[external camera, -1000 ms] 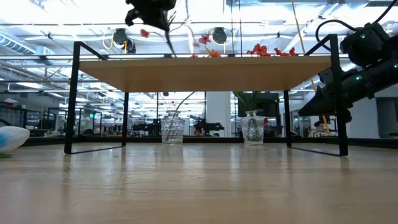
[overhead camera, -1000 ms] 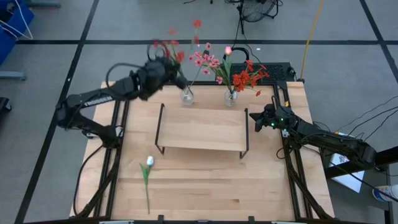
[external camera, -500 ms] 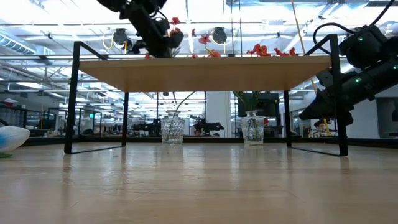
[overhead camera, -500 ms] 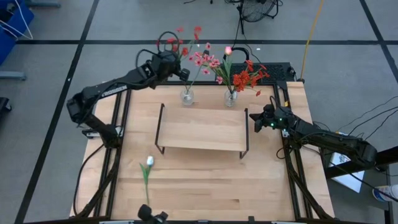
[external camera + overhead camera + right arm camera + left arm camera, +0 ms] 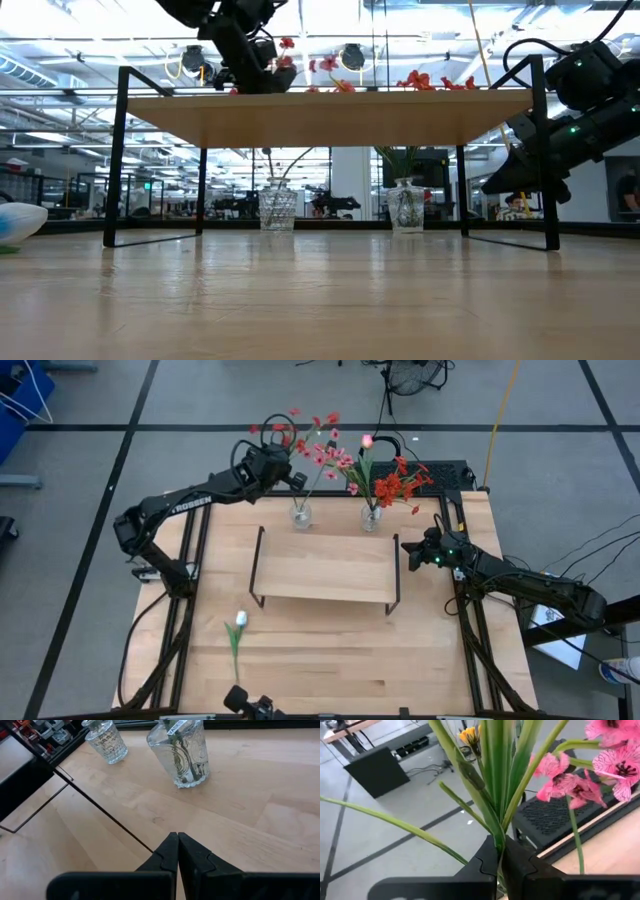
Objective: Pick and place flowers into a vace then onto a shelf
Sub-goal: Put the orange flowers into the left transparent flower vase
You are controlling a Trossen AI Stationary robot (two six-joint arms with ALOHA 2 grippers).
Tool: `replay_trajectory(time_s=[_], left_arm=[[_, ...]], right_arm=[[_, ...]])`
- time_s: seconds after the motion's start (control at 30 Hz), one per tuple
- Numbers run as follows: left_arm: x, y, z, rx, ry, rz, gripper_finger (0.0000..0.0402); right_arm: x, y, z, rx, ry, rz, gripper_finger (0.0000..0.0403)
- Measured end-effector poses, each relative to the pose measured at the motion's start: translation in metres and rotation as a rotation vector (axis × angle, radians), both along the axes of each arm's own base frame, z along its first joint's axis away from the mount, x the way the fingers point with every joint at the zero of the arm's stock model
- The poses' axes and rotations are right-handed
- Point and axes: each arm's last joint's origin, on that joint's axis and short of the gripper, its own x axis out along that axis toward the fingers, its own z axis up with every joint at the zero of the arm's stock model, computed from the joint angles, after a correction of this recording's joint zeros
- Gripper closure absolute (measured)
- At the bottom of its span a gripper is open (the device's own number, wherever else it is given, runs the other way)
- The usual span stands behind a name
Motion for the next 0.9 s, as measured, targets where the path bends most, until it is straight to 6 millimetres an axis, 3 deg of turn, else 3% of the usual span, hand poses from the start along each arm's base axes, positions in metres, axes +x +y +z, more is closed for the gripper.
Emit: replay_trajectory(time_s=[0.23,0.57,0.9], left_arm=[[0.000,0.002,-0.005,-0.035,-0.044,-0.031,0.0388],[-0.003,-0.007,-0.061,-0.105,-0.079,-0.039,0.0387],[-0.001,-0.028,-0.099,-0.099,-0.238,-0.130,0.0381]], right_arm=[[0.000,-0.001,0.000,-0.012,0.008,-0.028,0.0401],[-0.001,-0.001,0.000,-0.022,0.009,-0.046,0.0401],[-0.001,-0.001,0.000,0.000,-0.006,-0.060,0.0401]])
